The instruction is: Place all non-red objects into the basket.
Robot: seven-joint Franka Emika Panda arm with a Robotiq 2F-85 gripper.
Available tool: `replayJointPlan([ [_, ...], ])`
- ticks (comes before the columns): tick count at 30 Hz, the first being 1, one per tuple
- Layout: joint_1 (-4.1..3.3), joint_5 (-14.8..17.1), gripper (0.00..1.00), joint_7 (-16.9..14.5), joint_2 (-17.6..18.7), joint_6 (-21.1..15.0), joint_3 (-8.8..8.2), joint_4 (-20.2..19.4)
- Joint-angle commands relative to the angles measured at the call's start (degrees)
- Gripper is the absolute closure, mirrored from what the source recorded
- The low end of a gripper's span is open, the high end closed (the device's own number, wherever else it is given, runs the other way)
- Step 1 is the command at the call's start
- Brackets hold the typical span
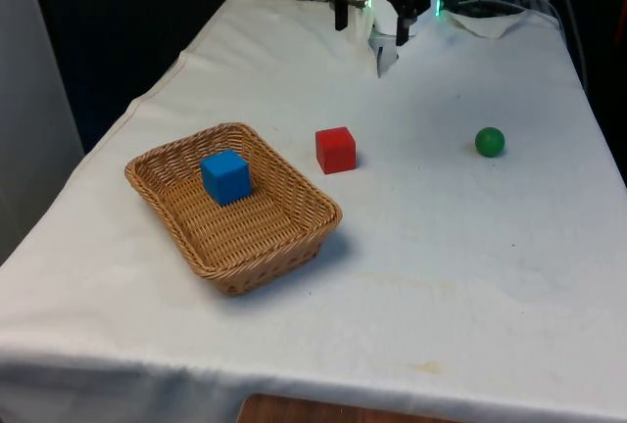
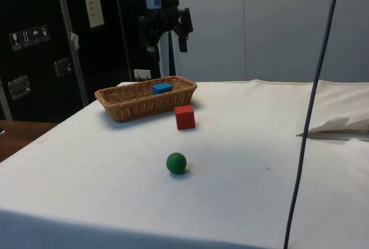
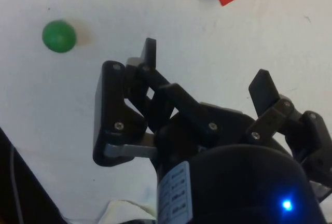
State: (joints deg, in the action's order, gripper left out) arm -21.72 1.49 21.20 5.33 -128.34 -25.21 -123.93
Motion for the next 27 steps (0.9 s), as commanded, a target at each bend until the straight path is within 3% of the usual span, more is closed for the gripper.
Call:
replayJointPlan([
  [1,-0.4,-1.1,0.0,1.1,-0.6,-0.6,0.17,-0.7],
  [4,-0.34,-1.9,0.0,2.1,-1.3,-0.7,1.55,-1.4],
  [5,0.0,-1.3,0.0,1.3,-1.1,0.0,1.72,-1.1],
  [6,-0.34,-2.1,0.0,2.2,-1.4,-0.7,1.89,-1.5],
  [13,-0.34,-2.3,0.0,3.0,-1.5,-1.1,4.53,-2.3],
  [14,0.0,-1.7,0.0,2.2,-1.3,-0.1,4.07,-1.7],
  [15,-0.29,-2.3,0.0,3.0,-1.4,-1.3,4.87,-2.3],
  [23,-0.29,-2.1,0.0,3.2,-1.1,-2.4,7.62,-3.2],
  [24,0.0,-1.7,0.0,2.5,-1.1,-1.6,7.56,-2.9],
  [27,-0.29,-2.1,0.0,3.1,-0.9,-3.1,8.82,-3.5],
])
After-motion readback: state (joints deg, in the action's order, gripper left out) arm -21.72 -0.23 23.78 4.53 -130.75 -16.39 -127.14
